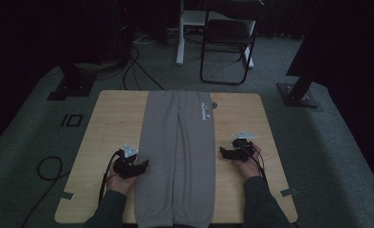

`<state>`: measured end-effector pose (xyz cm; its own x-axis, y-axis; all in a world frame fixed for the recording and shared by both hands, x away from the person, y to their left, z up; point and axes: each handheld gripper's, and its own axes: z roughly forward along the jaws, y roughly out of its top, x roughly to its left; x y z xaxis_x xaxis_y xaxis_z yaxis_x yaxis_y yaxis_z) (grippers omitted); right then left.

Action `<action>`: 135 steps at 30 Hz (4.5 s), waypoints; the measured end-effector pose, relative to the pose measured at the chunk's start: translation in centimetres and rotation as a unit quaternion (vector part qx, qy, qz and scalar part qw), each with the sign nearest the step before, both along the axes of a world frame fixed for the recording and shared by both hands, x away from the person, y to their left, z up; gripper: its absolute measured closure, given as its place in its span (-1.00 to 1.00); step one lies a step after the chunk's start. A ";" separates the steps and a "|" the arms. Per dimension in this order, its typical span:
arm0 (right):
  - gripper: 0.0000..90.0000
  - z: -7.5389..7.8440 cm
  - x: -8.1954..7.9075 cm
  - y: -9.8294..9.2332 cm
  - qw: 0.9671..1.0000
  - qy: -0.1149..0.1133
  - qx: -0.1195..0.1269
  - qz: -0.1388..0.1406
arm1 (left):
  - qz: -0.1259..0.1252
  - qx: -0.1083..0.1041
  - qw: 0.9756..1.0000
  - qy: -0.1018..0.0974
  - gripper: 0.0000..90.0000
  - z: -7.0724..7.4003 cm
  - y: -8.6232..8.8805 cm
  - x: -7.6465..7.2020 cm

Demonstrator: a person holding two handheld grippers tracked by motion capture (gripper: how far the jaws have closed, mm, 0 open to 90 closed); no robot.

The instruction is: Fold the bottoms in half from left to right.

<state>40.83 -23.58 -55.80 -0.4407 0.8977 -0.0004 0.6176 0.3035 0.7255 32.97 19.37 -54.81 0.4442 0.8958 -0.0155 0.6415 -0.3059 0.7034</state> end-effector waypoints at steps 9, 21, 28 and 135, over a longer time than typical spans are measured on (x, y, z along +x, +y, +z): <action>-0.46 0.3 -1.5 1.0 0.999 -0.003 0.010 0.035 | -0.001 0.002 1.000 0.000 0.37 -0.1 0.2 0.0; -0.30 0.4 -2.7 2.7 0.997 -0.003 -0.004 0.073 | -0.001 0.005 1.000 0.007 0.94 0.1 0.9 0.0; -0.27 0.3 -3.5 0.9 0.997 -0.007 -0.005 0.070 | 0.016 0.008 1.000 0.008 0.95 0.1 1.4 -0.2; 0.52 1.7 -6.3 4.8 0.995 0.024 -0.063 0.071 | -0.127 -0.006 0.992 0.001 0.88 0.0 -11.0 3.9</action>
